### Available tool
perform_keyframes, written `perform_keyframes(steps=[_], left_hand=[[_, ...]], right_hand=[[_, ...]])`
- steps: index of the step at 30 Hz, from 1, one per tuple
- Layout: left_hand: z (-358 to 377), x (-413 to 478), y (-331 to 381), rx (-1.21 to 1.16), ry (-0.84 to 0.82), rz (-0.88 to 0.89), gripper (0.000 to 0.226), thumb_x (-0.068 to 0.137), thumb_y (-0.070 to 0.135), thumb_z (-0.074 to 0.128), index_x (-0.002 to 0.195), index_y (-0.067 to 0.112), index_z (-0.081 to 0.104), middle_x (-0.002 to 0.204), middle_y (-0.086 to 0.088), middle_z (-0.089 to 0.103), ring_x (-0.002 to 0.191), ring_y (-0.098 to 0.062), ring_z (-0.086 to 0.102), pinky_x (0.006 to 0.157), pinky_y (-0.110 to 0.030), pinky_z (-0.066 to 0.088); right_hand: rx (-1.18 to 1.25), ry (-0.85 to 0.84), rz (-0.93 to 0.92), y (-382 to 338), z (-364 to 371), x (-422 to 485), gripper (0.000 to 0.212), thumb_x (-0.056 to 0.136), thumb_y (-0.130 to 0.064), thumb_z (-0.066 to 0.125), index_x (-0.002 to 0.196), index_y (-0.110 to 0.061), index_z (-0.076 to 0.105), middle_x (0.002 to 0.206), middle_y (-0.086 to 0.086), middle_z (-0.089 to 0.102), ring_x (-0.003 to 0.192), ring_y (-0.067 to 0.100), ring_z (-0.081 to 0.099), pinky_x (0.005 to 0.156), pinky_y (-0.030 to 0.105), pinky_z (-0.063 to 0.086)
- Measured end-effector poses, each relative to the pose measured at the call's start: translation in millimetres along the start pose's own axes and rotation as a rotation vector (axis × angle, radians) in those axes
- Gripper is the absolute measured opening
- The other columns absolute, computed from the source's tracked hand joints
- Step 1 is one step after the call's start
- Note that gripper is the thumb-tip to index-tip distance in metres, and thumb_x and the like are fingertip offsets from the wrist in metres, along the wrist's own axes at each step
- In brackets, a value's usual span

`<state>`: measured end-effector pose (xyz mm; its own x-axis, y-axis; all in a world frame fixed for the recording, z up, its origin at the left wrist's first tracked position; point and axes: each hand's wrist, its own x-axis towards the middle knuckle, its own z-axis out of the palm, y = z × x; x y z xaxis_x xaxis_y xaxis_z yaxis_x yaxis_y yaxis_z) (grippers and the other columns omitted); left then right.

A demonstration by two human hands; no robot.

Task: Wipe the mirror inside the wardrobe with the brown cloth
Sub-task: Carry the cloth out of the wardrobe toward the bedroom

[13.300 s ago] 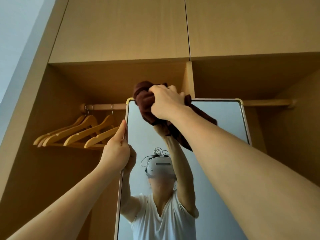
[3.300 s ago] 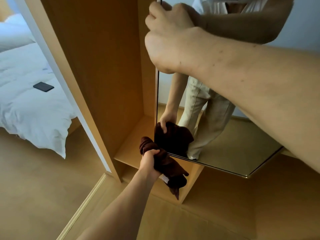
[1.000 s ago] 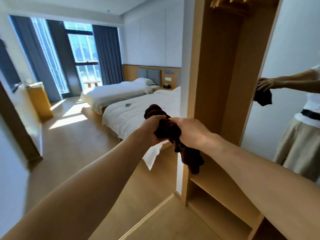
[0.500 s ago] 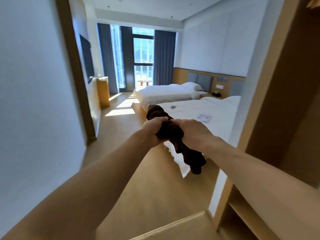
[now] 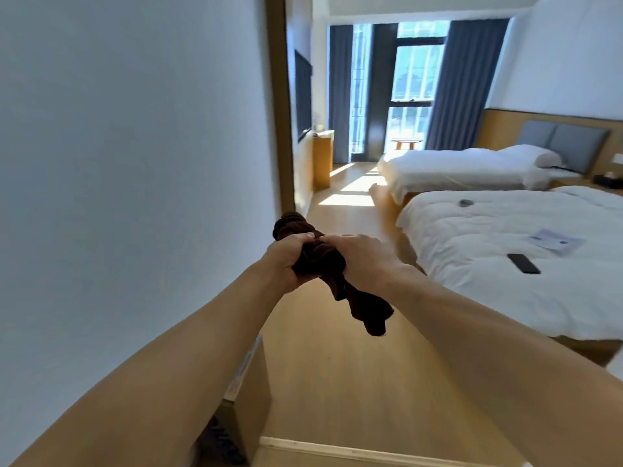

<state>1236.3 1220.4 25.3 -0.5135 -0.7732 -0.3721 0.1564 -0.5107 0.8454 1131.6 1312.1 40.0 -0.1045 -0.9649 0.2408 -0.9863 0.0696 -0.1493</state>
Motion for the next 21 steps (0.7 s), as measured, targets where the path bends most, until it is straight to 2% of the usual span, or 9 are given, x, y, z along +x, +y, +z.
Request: perform_keyframes(steps=[6,10,17,21], left_hand=[[-66.1,25.9,18.4,-0.063,0.149,0.039,0.034,0.093,0.012,0.056,0.126,0.002,0.052,0.119,-0.023,0.063,0.089,-0.033,0.066,0.069,-0.045,0.058],[-108.6,54.8,25.9,-0.096,0.208,0.031,0.032,0.095,0.012,0.055,0.125,0.002,0.053,0.111,-0.022,0.064,0.083,-0.031,0.066,0.063,-0.041,0.059],[-182.4,133.5,24.6,-0.218,0.304,-0.058,0.035,0.092,0.009,0.056,0.126,0.001,0.052,0.118,-0.024,0.062,0.089,-0.035,0.066,0.063,-0.045,0.056],[-233.6,186.3,18.6,-0.260,0.339,-0.151,0.035,0.092,0.008,0.052,0.126,0.000,0.051,0.112,-0.022,0.061,0.087,-0.034,0.064,0.067,-0.043,0.055]], right_hand=[[0.076,-0.049,-0.120,-32.7,43.0,63.9,0.030,0.094,-0.019,0.048,0.121,-0.029,0.056,0.102,0.000,0.067,0.095,0.022,0.062,0.085,0.034,0.048],[0.081,-0.084,-0.178,-50.6,79.6,106.9,0.030,0.093,-0.018,0.049,0.121,-0.029,0.056,0.097,0.000,0.067,0.091,0.021,0.063,0.082,0.032,0.049],[0.154,-0.203,-0.224,-65.2,159.4,185.0,0.037,0.094,-0.020,0.049,0.129,-0.033,0.051,0.104,-0.001,0.067,0.094,0.020,0.062,0.085,0.034,0.051],[0.232,-0.304,-0.234,-73.4,224.2,234.2,0.043,0.092,-0.019,0.051,0.133,-0.035,0.048,0.104,-0.002,0.065,0.093,0.020,0.061,0.081,0.032,0.050]])
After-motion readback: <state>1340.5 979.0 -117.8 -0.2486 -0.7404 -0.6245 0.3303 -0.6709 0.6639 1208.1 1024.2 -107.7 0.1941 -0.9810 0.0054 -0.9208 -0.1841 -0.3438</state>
